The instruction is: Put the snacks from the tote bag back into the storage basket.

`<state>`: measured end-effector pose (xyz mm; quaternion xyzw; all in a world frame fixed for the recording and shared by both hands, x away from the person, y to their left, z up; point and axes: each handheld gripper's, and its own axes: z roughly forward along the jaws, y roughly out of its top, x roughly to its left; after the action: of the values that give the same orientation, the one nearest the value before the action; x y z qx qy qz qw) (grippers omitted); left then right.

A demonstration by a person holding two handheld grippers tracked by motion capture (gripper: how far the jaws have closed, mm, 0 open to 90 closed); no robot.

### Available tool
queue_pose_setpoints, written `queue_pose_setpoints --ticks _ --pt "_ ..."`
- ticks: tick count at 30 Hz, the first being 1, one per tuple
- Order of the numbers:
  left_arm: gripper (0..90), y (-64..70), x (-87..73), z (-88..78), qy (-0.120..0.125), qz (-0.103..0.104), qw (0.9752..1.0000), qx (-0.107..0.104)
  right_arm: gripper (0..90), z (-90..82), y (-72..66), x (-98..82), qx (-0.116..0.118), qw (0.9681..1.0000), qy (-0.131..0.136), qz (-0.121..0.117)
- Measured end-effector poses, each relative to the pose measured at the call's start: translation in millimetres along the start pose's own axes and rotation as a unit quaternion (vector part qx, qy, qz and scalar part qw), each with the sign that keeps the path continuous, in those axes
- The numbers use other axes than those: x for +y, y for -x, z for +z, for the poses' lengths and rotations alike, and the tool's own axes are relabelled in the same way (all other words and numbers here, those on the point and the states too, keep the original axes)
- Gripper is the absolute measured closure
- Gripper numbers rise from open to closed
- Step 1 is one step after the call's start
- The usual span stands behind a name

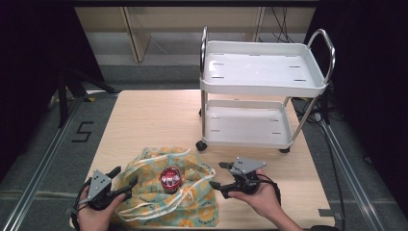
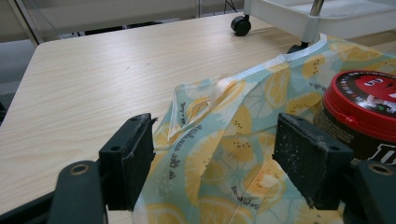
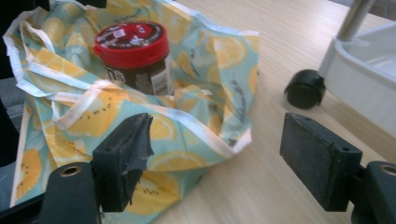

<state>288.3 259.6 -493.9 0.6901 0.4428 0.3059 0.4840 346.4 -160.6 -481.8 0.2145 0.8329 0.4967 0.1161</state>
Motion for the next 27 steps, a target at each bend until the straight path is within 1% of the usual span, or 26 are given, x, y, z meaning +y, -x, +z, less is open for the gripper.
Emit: queue_pose_setpoints --ticks 1,3,4,5,6,7,8,9,10,11,13,14,15,16,17,18,19,21,22,23,24,25,26,27 --pt "28.1 0.0 0.0 0.0 0.000 0.000 1.0000 0.000 25.2 2.1 0.0 1.2 0.009 0.9999 0.004 -0.008" --pt "28.1 0.1 -0.1 -0.3 0.003 0.002 1.0000 0.000 25.1 2.4 -0.9 2.6 0.009 0.9999 0.002 -0.009" --pt "28.1 0.3 -0.5 -0.4 0.003 0.001 1.0000 0.000 25.0 3.1 -3.6 4.0 0.013 0.9999 0.001 0.000" --pt "28.0 0.1 -0.8 -0.7 0.001 0.000 1.0000 -0.001 24.9 4.1 -5.3 5.0 0.012 0.9999 0.004 -0.002" --pt "28.0 0.2 -0.8 -1.1 0.000 0.000 1.0000 -0.001 24.9 5.9 -4.6 8.0 0.018 0.9997 0.006 -0.015" --pt "28.0 0.2 -0.8 -1.0 0.001 -0.001 1.0000 -0.001 24.8 7.3 -5.8 10.0 0.021 0.9997 0.004 -0.011" --pt "28.0 0.3 -0.6 -0.3 0.003 -0.001 1.0000 -0.001 24.6 11.9 -8.3 14.6 0.031 0.9994 0.001 -0.016" --pt "28.0 0.3 -0.6 -0.3 0.003 -0.001 1.0000 -0.001 24.6 11.9 -8.3 14.6 0.031 0.9994 0.001 -0.016" --pt "27.9 0.6 -0.4 -0.3 0.000 0.000 1.0000 -0.001 24.2 16.8 -11.0 20.1 0.036 0.9991 -0.001 -0.025" --pt "27.9 1.2 -0.5 -0.1 0.001 0.000 1.0000 0.000 24.2 16.8 -11.0 20.1 0.036 0.9991 -0.001 -0.025" --pt "27.8 2.1 -0.5 0.9 0.003 -0.003 1.0000 -0.001 24.1 22.9 -13.8 24.6 0.041 0.9986 0.002 -0.032" --pt "27.8 2.6 0.0 0.6 -0.001 -0.001 1.0000 0.001 23.9 26.1 -15.8 26.0 0.046 0.9984 0.003 -0.033" --pt "27.7 2.7 0.1 0.8 0.000 0.001 1.0000 -0.001 23.9 28.0 -17.2 27.1 0.045 0.9984 -0.002 -0.035" --pt "27.7 3.1 0.0 1.0 0.001 0.001 1.0000 -0.003 23.9 31.6 -19.2 27.7 0.050 0.9981 0.000 -0.037" --pt "27.6 3.5 0.0 0.7 0.000 0.000 1.0000 -0.002 23.6 33.5 -20.6 28.6 0.052 0.9980 -0.003 -0.035" --pt "27.6 3.3 -0.2 1.3 0.004 -0.001 1.0000 -0.004 23.5 37.4 -22.6 29.7 0.055 0.9976 -0.003 -0.040" --pt "27.6 3.2 0.0 1.2 0.005 -0.001 1.0000 -0.003 23.4 39.6 -23.9 30.7 0.055 0.9977 -0.002 -0.038" --pt "27.6 3.4 0.5 -0.2 0.000 0.000 1.0000 0.001 23.3 43.8 -25.6 32.9 0.059 0.9974 -0.003 -0.042" --pt "27.6 3.4 0.3 0.2 0.002 -0.001 1.0000 0.000 23.2 46.0 -26.1 34.1 0.061 0.9970 -0.006 -0.047" --pt "27.6 3.6 0.3 0.1 0.000 -0.001 1.0000 0.001 23.1 48.1 -27.2 35.2 0.065 0.9968 -0.007 -0.046" --pt "27.5 3.4 0.1 0.7 0.004 -0.002 1.0000 -0.001 23.1 52.3 -28.9 37.2 0.068 0.9966 -0.011 -0.047" --pt "27.5 3.4 0.1 0.6 0.003 -0.002 1.0000 -0.001 23.1 52.3 -28.9 37.2 0.068 0.9966 -0.011 -0.047" --pt "27.5 3.3 0.2 0.2 0.002 0.000 1.0000 0.000 23.1 54.4 -29.7 38.0 0.067 0.9965 -0.016 -0.047" --pt "27.5 2.9 0.5 -0.1 0.002 0.004 1.0000 0.000 23.0 57.5 -30.3 38.4 0.068 0.9964 -0.016 -0.048"
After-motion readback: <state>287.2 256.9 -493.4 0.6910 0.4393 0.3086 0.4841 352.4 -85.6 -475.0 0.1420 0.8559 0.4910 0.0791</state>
